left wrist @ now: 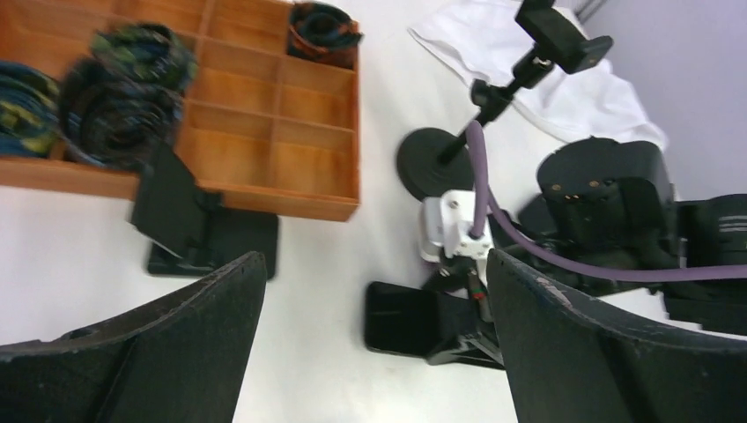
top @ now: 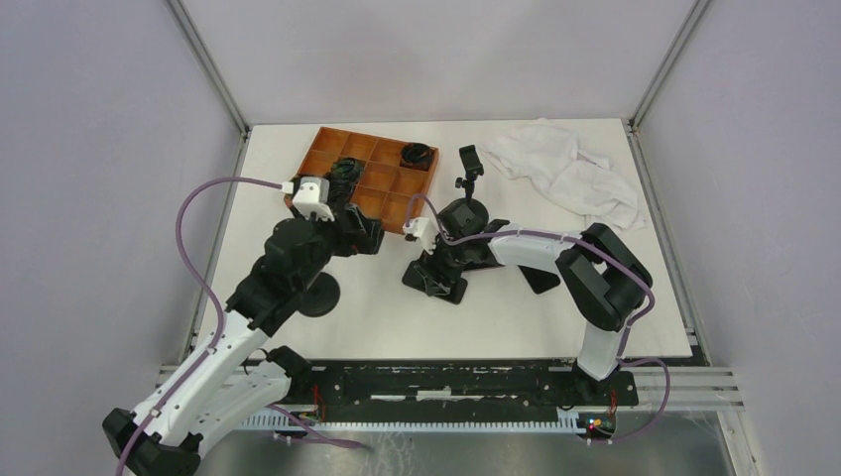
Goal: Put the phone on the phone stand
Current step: Pick up the phone at the center of the board.
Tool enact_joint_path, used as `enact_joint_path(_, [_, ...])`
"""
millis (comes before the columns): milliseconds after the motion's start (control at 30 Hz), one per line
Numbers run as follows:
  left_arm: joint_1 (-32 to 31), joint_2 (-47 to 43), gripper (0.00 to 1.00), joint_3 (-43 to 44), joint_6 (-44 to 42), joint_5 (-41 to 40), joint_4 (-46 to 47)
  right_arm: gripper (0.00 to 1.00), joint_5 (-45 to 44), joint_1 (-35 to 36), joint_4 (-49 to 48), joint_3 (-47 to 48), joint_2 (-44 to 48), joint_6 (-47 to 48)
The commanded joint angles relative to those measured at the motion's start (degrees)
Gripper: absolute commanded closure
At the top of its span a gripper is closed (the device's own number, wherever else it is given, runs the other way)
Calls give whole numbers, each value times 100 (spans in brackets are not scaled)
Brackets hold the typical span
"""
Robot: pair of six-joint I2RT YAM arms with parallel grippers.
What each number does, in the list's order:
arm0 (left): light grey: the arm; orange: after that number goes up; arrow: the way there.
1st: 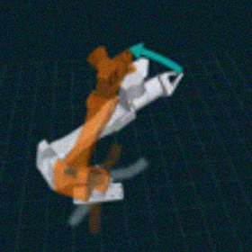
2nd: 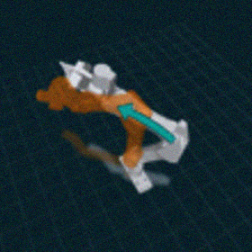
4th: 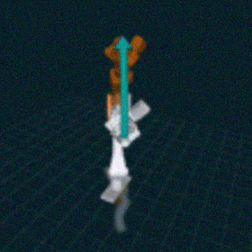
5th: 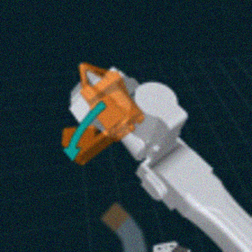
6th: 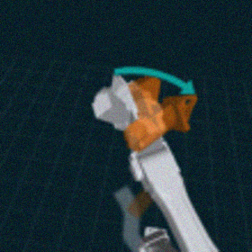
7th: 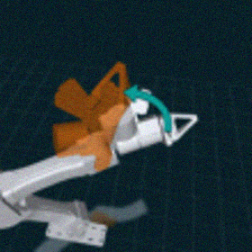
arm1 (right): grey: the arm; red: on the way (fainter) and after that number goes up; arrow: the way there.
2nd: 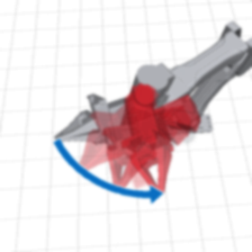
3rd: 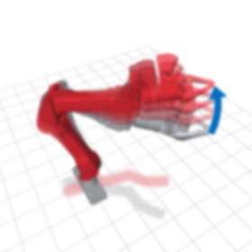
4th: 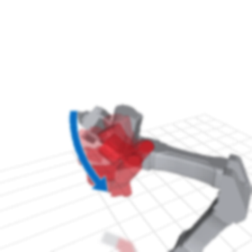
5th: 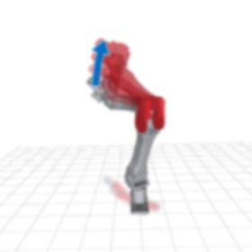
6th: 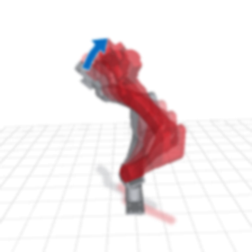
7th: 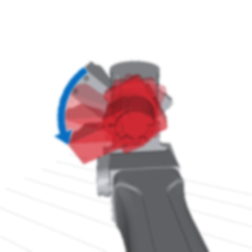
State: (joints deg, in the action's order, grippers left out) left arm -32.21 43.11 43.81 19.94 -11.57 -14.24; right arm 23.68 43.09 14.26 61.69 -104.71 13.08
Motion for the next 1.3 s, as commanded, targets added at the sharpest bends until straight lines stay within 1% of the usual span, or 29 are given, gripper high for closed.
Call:
enact_joint_path(0, [21, -8, 0, -387, 1869, 407, 430, 66, 497, -86, -81, -94, 254, -191])
enact_joint_path(167, [6, 51, 4, -896, 3303, 257, 425, 66, 708, -121, -126, -125, 201, -277])
enact_joint_path(567, [-225, 314, 8, -1772, 5062, -22, 663, 66, 1091, -209, -274, -221, 284, -424])
enact_joint_path(700, [-373, 392, 10, -1946, 5428, -104, 791, 67, 1213, -232, -332, -252, 285, -489])
enact_joint_path(900, [-795, 705, 12, -1983, 5868, -444, 815, 67, 1345, -258, -413, -298, 292, -574])
enact_joint_path(1133, [-1194, 1306, 13, -1991, 6149, -655, 1113, 67, 1517, -322, -493, -348, 319, -657])
enact_joint_path(1267, [-1259, 1559, 14, -2042, 6232, -699, 1282, 67, 1606, -352, -519, -361, 336, -691])
